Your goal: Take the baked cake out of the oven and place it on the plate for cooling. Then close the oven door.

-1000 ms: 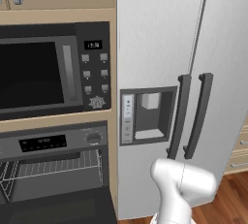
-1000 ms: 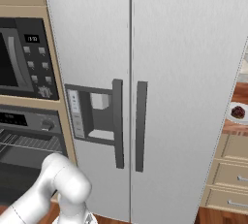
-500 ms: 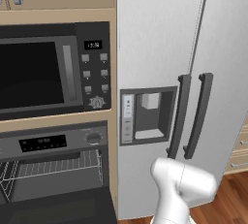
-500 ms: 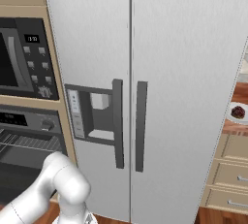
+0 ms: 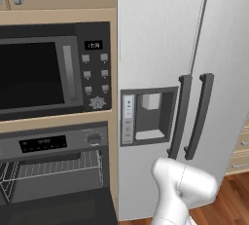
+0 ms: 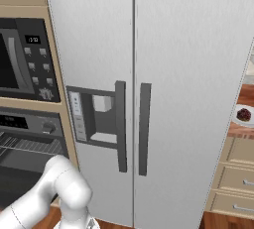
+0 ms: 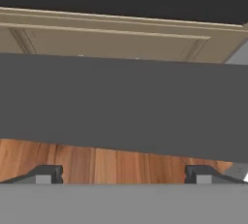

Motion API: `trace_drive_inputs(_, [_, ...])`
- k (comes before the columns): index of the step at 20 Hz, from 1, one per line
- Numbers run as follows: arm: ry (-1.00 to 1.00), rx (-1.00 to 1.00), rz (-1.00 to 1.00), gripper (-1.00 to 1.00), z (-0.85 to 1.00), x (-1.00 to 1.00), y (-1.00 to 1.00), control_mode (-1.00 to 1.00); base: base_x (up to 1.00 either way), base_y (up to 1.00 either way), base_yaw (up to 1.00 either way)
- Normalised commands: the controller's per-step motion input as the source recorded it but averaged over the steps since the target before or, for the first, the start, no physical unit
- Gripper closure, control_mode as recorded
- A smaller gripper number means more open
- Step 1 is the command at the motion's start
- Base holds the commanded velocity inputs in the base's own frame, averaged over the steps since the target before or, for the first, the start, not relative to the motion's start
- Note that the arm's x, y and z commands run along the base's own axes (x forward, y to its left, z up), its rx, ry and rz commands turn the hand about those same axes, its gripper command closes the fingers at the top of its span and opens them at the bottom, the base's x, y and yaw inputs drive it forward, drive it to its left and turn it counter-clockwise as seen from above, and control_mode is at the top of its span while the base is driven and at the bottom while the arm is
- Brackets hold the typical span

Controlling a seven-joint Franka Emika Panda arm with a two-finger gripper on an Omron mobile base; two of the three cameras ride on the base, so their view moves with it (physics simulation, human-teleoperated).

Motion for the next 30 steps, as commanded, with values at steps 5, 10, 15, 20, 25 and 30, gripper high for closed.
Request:
trace_drive_inputs(5, [-0.17,0.00,0.00,-1.00,-0.16,0.29,0.09,-1.00,0.00,0.00,0.00])
trace_drive_inputs(10, [-0.15,0.00,0.00,-1.00,0.11,0.39,0.02,-1.00,0.00,0.00,0.00])
trace_drive_inputs(15, [-0.11,0.00,0.00,-1.00,0.24,0.40,0.00,-1.00,0.00,0.00,0.00])
trace_drive_inputs(20, [-0.01,0.00,0.00,-1.00,0.34,0.38,-0.01,-1.00,0.00,0.00,0.00])
trace_drive_inputs(25, [0.00,0.00,0.00,-1.00,0.35,0.41,0.00,-1.00,0.00,0.00,0.00])
trace_drive_inputs(30, [0.00,0.01,0.00,-1.00,0.35,0.47,-0.03,-1.00,0.00,0.00,0.00])
